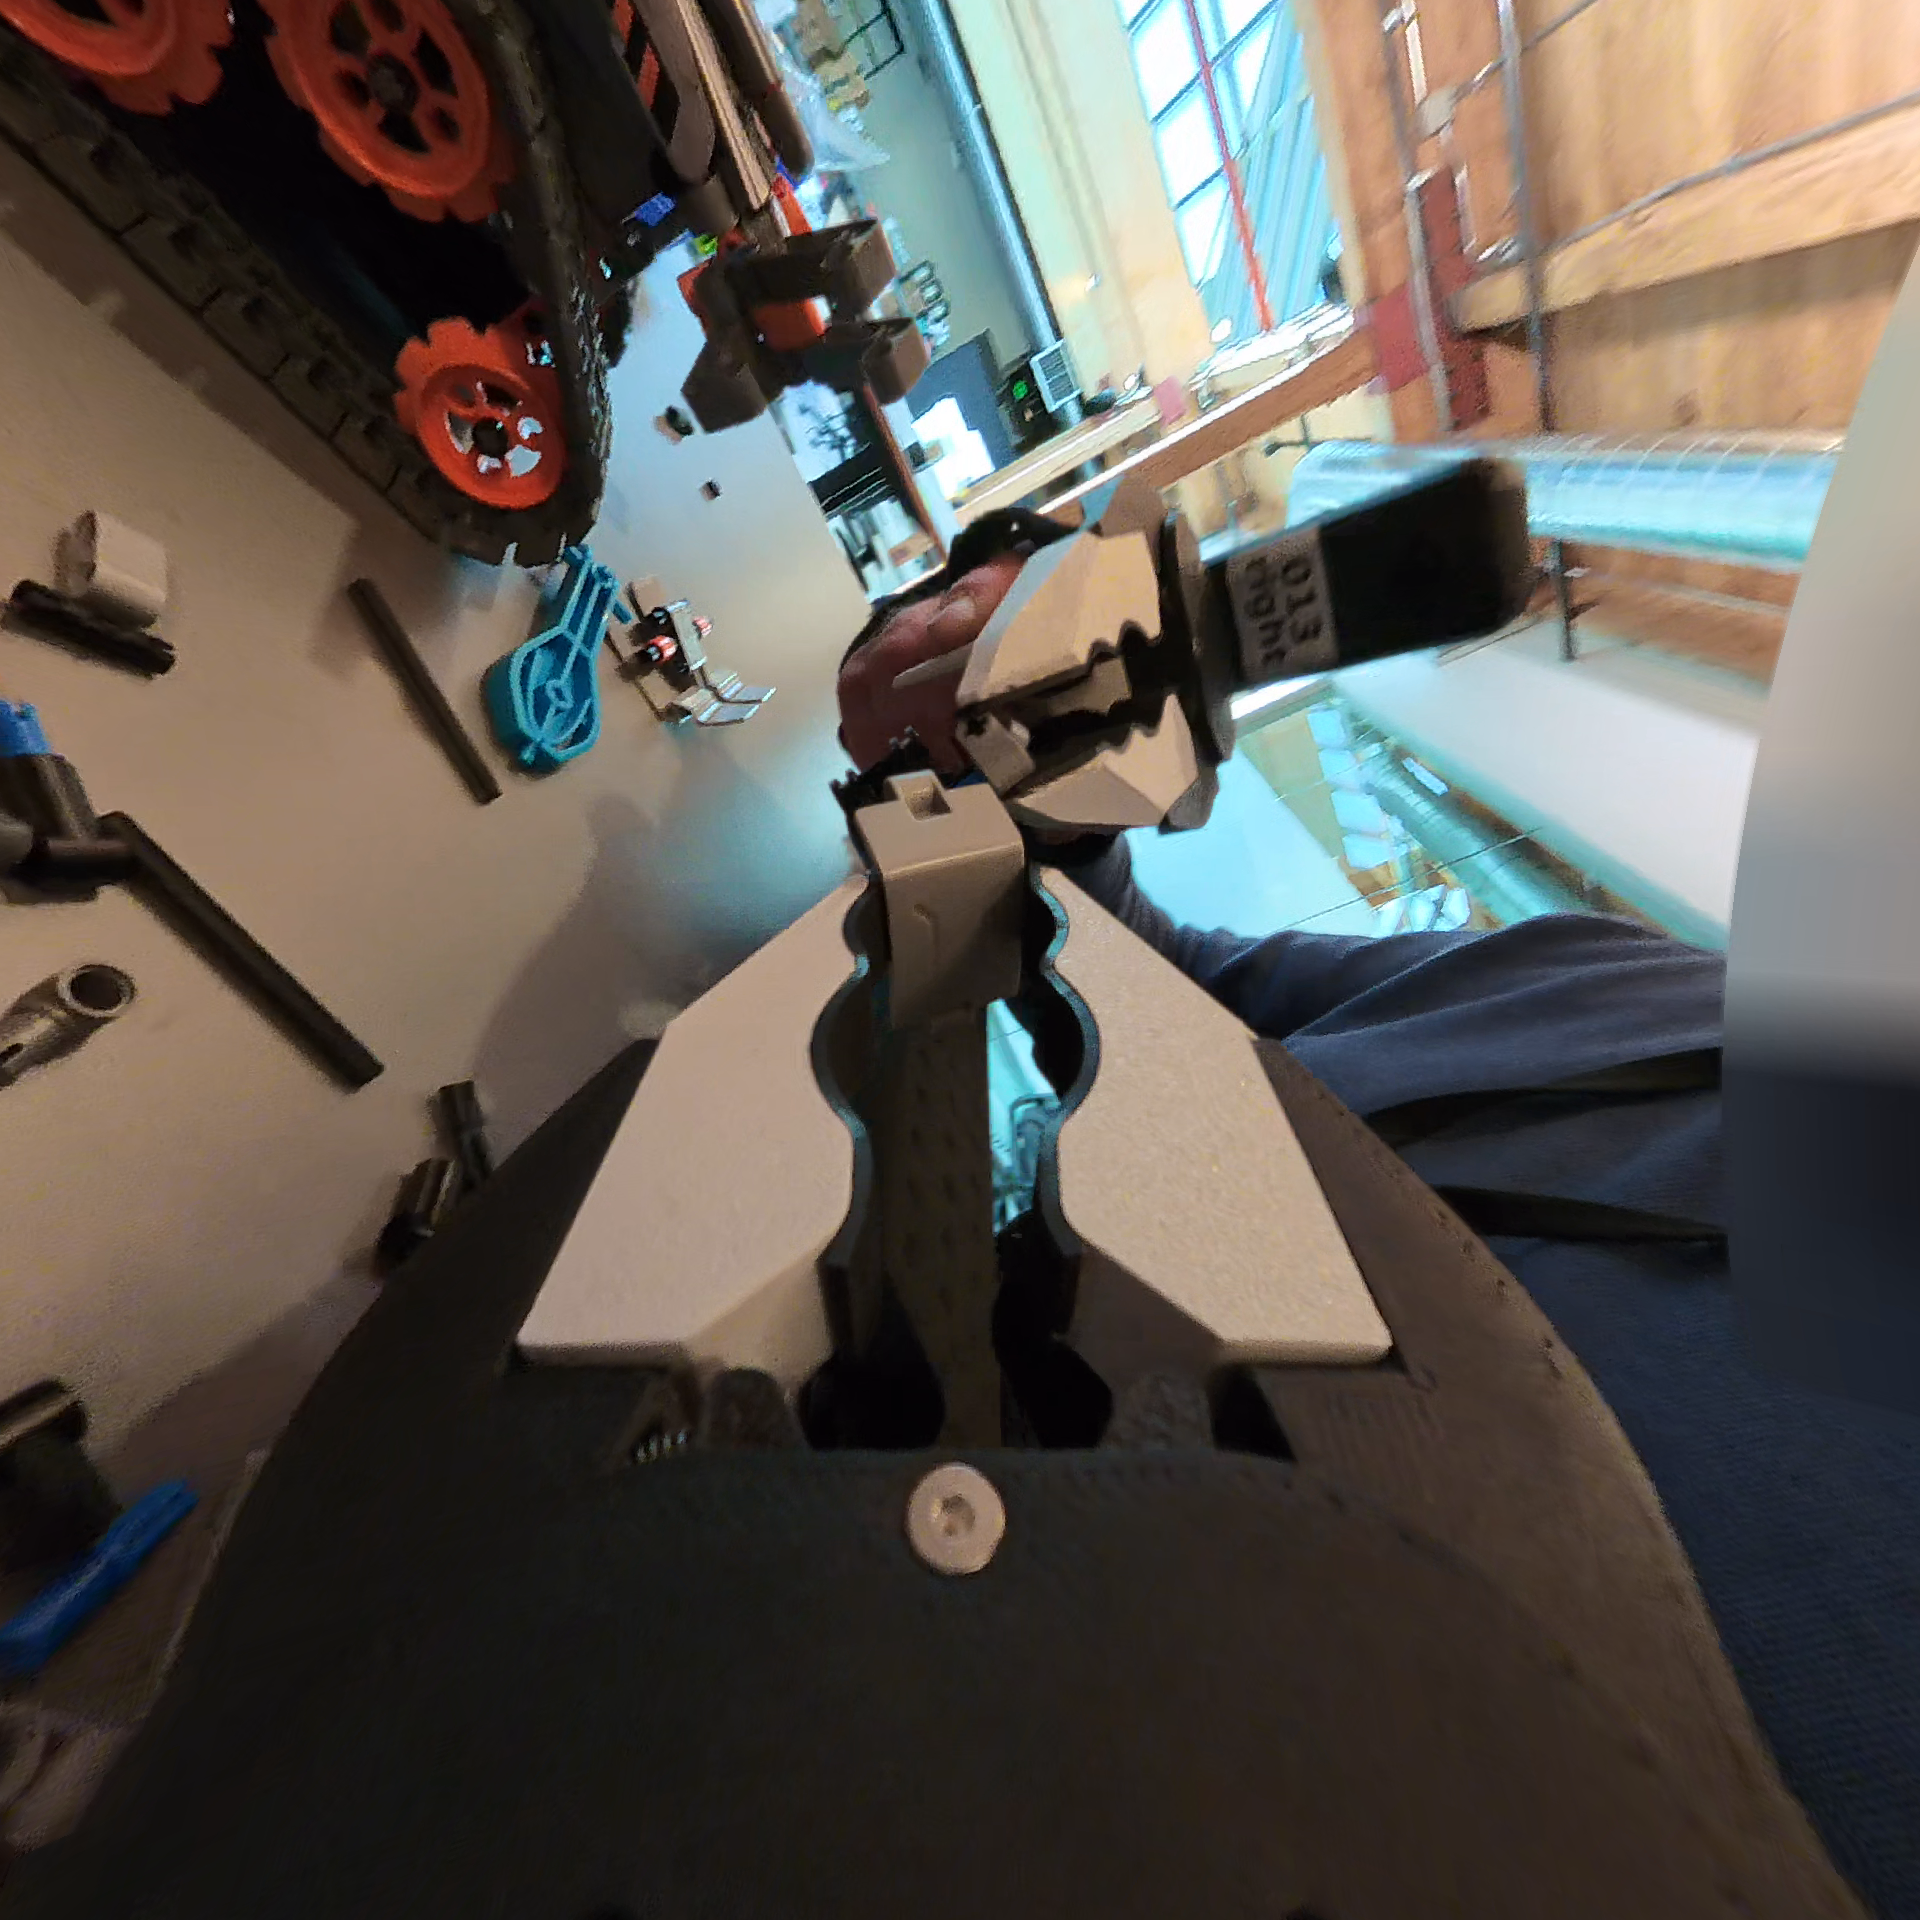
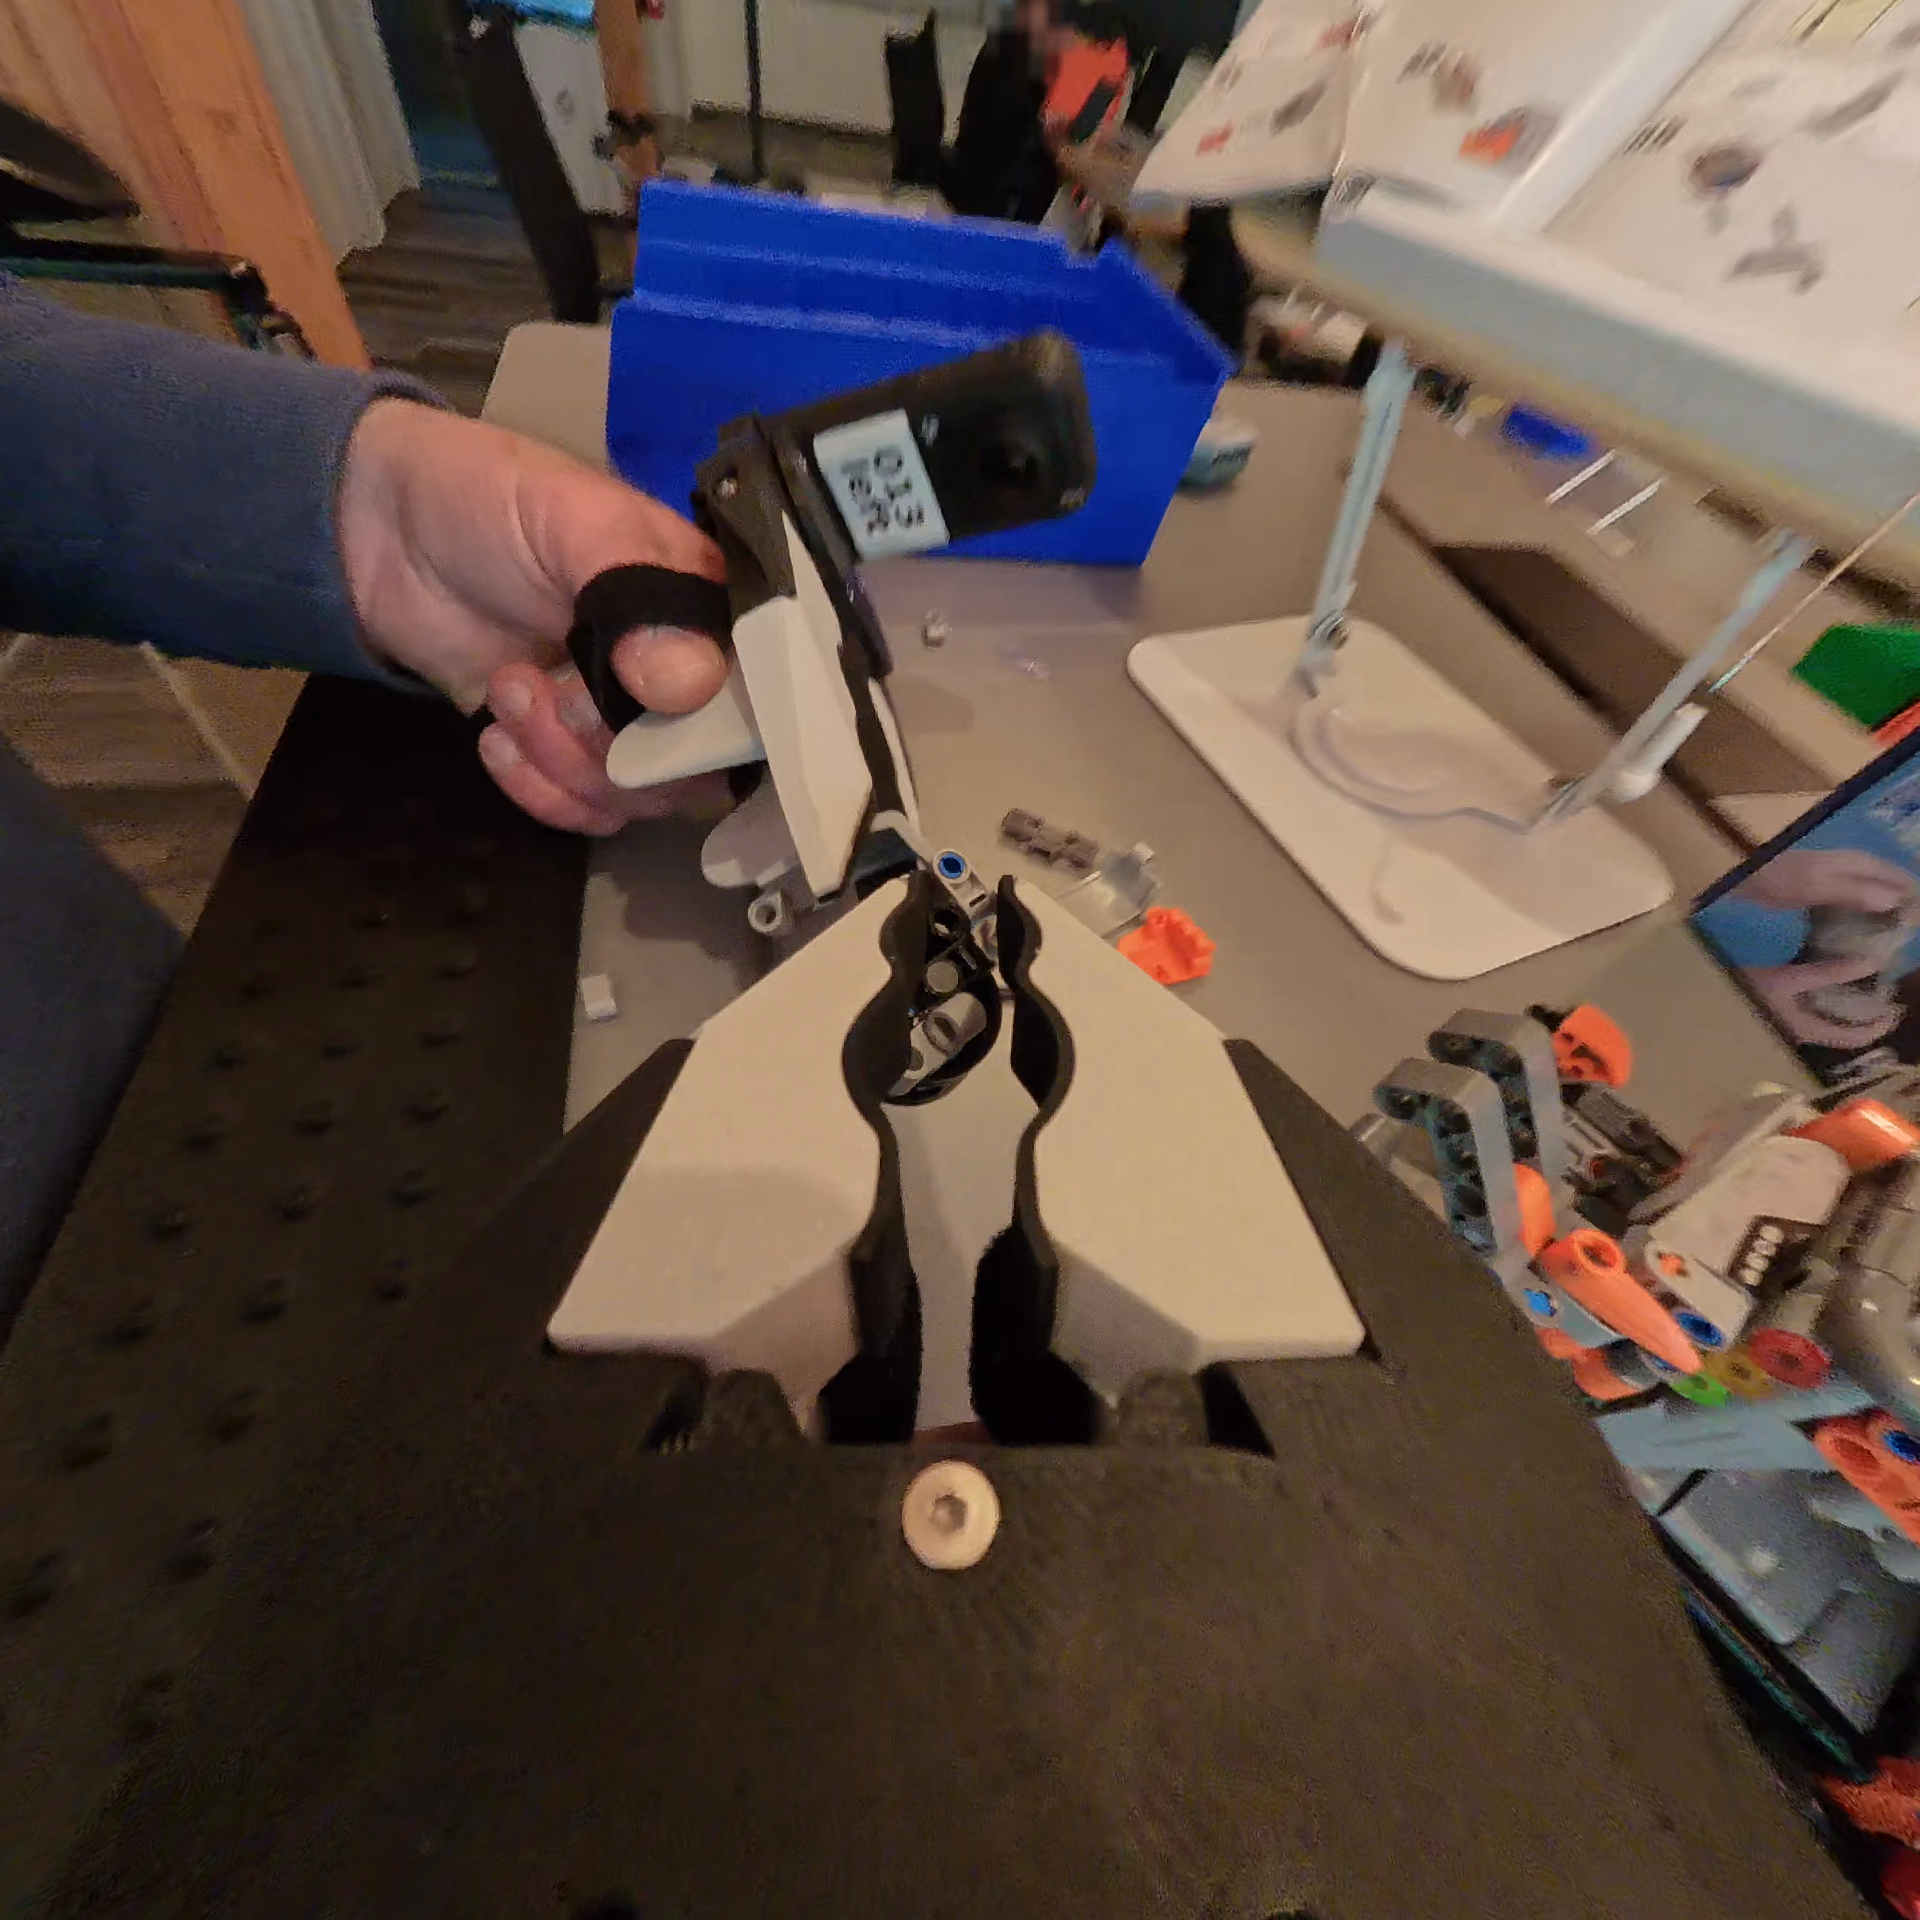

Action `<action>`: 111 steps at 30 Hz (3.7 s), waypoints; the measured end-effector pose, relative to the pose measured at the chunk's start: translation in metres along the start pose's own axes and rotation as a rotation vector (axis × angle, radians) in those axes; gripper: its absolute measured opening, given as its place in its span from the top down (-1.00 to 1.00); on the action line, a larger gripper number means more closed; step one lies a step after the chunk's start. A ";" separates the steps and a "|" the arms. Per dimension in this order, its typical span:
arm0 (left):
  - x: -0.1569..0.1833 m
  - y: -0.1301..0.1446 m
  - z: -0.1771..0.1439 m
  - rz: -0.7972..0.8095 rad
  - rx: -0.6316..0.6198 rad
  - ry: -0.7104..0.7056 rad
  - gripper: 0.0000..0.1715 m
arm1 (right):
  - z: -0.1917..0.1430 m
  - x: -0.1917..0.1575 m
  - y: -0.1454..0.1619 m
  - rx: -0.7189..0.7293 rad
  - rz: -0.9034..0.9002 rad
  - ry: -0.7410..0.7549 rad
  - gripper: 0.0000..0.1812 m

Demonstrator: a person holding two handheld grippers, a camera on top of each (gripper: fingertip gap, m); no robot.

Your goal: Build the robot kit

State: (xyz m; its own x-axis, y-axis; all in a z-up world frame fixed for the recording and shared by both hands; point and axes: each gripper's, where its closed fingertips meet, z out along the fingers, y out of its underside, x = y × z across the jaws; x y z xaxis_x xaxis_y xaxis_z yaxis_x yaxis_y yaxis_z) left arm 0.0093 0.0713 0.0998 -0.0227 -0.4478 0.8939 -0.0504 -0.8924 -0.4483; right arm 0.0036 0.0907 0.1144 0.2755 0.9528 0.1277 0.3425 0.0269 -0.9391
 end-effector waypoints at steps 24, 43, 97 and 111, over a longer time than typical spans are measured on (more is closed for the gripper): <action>0.011 -0.014 0.021 -0.092 0.130 0.120 0.75 | -0.019 0.019 -0.011 0.130 -0.072 0.262 0.89; 0.014 -0.012 0.028 0.128 0.133 0.009 0.77 | -0.022 0.016 -0.016 0.118 -0.225 0.393 0.90; -0.052 0.049 0.047 0.062 -0.411 -0.248 0.51 | -0.024 0.001 0.071 -0.188 0.039 0.097 0.90; -0.026 0.033 0.035 0.141 -0.331 -0.162 1.00 | -0.029 -0.004 0.076 -0.224 0.071 0.047 0.79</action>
State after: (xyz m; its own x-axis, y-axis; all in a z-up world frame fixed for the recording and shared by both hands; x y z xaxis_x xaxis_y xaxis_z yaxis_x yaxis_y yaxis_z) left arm 0.0431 0.0521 0.0614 0.1042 -0.5914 0.7996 -0.3776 -0.7673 -0.5183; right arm 0.0550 0.0803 0.0521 0.3456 0.9346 0.0837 0.5103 -0.1124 -0.8526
